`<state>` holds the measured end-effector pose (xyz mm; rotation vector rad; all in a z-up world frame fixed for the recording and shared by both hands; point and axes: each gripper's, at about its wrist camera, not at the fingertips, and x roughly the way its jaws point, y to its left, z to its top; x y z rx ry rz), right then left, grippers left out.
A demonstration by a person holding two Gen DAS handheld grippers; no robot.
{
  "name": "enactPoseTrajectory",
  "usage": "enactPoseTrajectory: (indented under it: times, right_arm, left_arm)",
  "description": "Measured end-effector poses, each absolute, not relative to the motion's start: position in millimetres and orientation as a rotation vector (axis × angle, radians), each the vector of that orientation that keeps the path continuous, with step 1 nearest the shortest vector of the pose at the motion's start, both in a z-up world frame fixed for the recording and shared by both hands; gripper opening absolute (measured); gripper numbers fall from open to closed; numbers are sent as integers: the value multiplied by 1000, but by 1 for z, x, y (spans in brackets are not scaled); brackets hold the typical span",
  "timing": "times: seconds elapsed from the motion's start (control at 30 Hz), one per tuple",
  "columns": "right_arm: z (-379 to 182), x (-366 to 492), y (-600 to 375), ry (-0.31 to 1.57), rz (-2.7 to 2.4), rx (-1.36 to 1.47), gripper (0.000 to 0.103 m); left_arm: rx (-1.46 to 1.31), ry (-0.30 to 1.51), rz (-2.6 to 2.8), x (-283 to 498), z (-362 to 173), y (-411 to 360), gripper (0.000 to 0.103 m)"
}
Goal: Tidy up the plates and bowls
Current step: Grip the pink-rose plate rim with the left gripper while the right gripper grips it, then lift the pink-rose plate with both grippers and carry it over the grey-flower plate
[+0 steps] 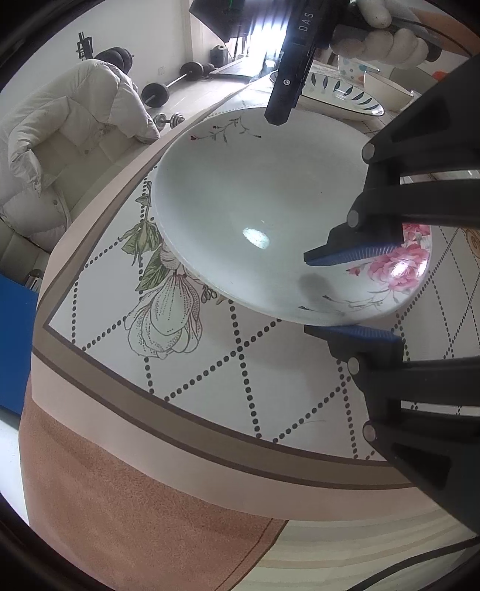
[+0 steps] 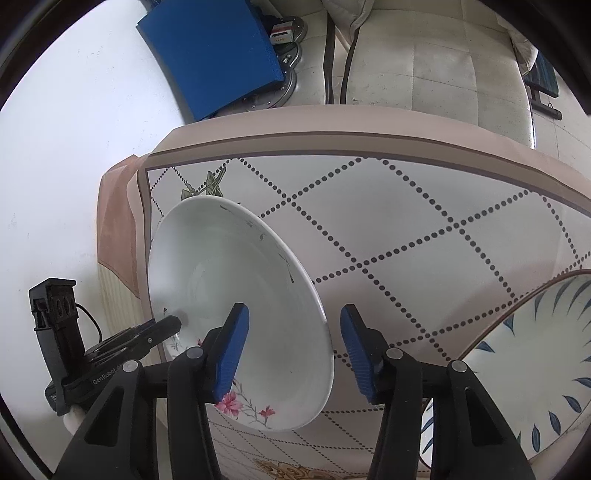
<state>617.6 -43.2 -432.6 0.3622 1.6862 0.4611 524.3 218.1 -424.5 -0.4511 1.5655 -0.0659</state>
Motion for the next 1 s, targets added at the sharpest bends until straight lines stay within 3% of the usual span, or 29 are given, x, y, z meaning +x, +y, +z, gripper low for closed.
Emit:
enactPoseTrajectory:
  times: [0.17, 0.3, 1.0]
  right_arm:
    - [-445, 621, -37, 1709, 468, 345, 38]
    - [-447, 618, -38, 1693, 449, 282, 17]
    - [-413, 587, -78, 1601, 449, 342, 13]
  left_arm:
    - [-404, 1551, -41, 523, -426, 216, 18]
    - [-436, 1544, -36, 521, -426, 220, 16]
    - [-382, 1470, -73, 497, -379, 194, 16]
